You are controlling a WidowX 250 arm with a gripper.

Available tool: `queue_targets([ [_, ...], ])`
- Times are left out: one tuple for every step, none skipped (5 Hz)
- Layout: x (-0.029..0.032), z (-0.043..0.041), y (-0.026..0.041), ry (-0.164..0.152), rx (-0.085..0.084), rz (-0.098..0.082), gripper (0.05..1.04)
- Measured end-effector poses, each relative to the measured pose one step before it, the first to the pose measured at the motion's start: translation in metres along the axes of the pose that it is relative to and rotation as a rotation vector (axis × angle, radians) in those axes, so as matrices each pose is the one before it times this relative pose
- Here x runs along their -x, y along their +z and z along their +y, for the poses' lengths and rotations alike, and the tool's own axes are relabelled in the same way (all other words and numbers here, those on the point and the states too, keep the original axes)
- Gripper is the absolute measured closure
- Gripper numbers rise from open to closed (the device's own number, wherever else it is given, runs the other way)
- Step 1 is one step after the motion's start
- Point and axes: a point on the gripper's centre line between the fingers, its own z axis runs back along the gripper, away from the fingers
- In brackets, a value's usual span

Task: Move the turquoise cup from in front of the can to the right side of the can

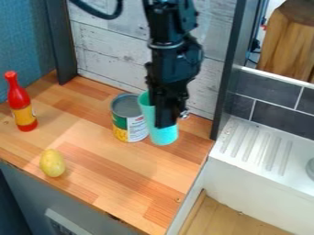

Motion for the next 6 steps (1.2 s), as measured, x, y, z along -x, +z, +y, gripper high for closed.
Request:
queue_targets([
  [-0.01615,0.00940,-0.01751,-0.0384,-0.0317,0.0321,0.978],
  [-0.01234,0.00502,-0.01360,-0.0221,-0.0296,0.0502,0.978],
  [-0.00565,0.00912,-0.01771,-0.0021,-0.0298,0.0397,0.978],
  [-0.00758,0.00371,-0.00944,-0.0075,0.0018,0.0059,0.978],
  [-0.00347,0.00007,-0.00328,0.0008,0.0012,0.0060,0.978],
  [-0.00216,-0.00223,0.00040,0.0039,0.0115,-0.0111,0.955],
])
